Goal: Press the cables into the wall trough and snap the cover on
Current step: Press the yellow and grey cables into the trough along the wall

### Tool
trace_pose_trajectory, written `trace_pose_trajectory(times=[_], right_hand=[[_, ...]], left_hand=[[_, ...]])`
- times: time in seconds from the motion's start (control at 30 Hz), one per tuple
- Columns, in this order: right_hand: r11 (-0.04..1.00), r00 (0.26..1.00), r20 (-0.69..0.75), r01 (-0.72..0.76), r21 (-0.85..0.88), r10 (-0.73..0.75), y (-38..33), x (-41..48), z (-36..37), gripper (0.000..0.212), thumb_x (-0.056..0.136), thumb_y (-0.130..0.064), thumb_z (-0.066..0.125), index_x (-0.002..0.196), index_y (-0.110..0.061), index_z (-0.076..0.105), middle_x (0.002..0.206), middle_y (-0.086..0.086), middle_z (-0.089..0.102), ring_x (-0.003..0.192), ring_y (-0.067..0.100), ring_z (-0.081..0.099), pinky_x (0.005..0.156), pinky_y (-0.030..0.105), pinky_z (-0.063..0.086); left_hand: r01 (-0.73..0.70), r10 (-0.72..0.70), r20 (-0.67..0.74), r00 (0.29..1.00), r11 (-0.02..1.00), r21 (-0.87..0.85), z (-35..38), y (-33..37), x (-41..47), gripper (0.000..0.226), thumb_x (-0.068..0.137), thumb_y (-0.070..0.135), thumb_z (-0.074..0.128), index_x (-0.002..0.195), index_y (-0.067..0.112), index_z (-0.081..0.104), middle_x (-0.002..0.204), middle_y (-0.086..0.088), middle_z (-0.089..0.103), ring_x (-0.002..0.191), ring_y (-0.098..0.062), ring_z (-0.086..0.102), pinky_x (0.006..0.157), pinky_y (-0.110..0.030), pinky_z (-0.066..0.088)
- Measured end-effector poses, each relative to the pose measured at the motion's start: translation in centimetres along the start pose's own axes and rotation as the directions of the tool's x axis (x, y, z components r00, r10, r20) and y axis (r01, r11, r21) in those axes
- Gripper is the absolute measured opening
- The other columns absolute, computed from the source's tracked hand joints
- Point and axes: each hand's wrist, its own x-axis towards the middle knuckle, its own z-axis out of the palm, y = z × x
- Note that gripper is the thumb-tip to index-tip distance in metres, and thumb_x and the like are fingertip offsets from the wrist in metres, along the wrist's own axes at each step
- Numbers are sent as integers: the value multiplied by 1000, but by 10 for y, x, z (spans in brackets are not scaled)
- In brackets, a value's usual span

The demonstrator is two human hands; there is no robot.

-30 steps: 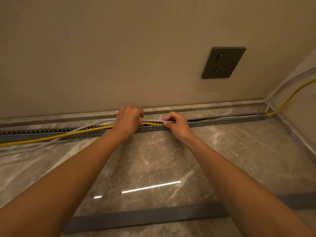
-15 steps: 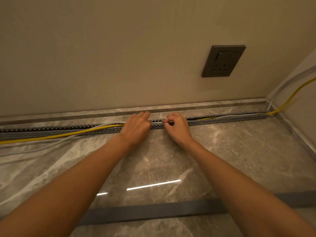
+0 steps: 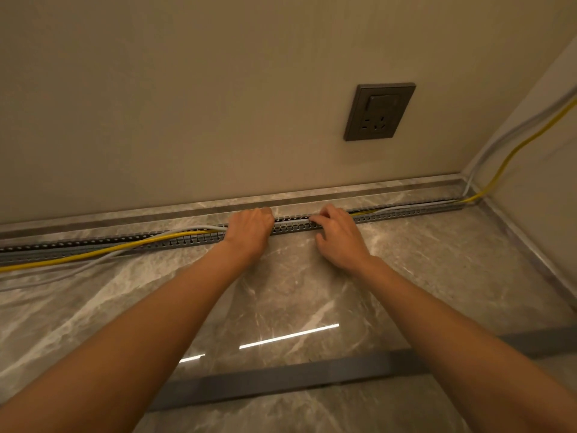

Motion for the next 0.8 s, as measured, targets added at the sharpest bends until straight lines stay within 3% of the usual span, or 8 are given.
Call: trace_pose_trajectory(times=[0.2,0.33,0.43,0.63,0.8], right_hand=[[996,997,43,-59,-61,62,-10,13,-15,31,84,-13,49,108,-1,65,112,16,56,102,35,54,89,38,43],[988,1000,15,-20,-153,22,-23,16,-15,25,84,-10,47,96,4,64,108,21,61,100,36,55,89,41,42],[996,999,-39,15,-92,-19,-38,16,-7,25,84,-4,45,100,3,63,109,21,62,103,36,55,90,40,40],[988,998,18,55,147,-58,-93,19,14,32,85,-4,47,115,-3,59,121,19,55,114,35,50,99,39,37],[964,998,39,45,264,-58,-141,24,35,30,90,-9,48,117,-3,59,120,20,57,114,34,50,97,39,39]], left_hand=[[30,-29,14,999,997,-76,-2,5,-2,27,88,3,49,115,4,51,114,-17,63,105,-34,59,81,-39,47],[121,-137,-31,990,943,-309,-1,-8,-10,20,88,1,43,103,-2,55,108,-27,61,99,-43,57,78,-45,46],[168,-206,-64,977,913,-372,-1,-28,-18,21,87,-2,42,101,-3,58,108,-30,61,99,-45,57,79,-46,47],[256,-276,-32,961,925,-280,2,-76,-38,24,91,4,48,112,2,60,117,-21,58,106,-39,56,87,-44,47],[266,-248,97,964,919,-291,4,-124,-45,29,88,13,58,117,6,59,124,-20,58,114,-36,54,90,-41,45]])
